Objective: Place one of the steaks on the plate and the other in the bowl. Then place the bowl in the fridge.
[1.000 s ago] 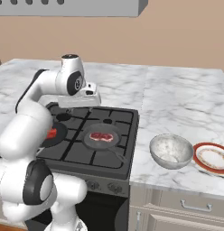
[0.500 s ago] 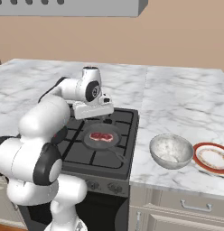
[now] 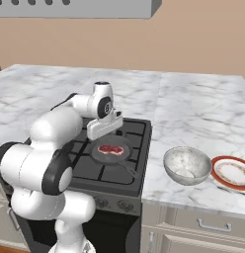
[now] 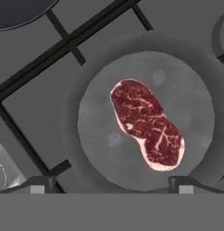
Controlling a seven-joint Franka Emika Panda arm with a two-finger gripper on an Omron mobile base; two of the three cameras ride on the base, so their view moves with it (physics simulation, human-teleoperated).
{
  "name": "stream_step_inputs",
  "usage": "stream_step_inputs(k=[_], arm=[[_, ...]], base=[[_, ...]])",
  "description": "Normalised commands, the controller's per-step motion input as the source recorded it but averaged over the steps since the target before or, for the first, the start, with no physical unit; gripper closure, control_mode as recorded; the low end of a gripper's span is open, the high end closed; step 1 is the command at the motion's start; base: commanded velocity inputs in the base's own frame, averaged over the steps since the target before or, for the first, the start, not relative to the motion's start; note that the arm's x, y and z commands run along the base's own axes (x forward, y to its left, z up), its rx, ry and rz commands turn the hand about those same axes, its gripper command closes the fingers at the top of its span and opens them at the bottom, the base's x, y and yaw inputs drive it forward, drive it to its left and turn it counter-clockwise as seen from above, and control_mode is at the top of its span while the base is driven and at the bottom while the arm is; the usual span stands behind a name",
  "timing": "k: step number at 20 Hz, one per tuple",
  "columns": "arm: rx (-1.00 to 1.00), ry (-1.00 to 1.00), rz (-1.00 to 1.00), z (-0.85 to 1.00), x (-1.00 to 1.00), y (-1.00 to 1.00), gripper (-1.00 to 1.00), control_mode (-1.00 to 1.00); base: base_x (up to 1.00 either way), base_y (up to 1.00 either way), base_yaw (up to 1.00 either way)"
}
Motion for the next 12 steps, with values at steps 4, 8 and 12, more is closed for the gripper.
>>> stream_step_inputs(k=[4, 8, 12], arm=[[0.00, 0.00, 0.30, -0.53, 0.22, 0.00, -1.00, -1.00], [0.00, 0.00, 0.28, -0.64, 0.27, 0.00, -1.00, -1.00], [0.00, 0.00, 0.28, -0.47, 0.42, 0.00, -1.00, -1.00]], base=[[0.00, 0.00, 0.00], [0.00, 0.00, 0.00], [0.00, 0.00, 0.00]])
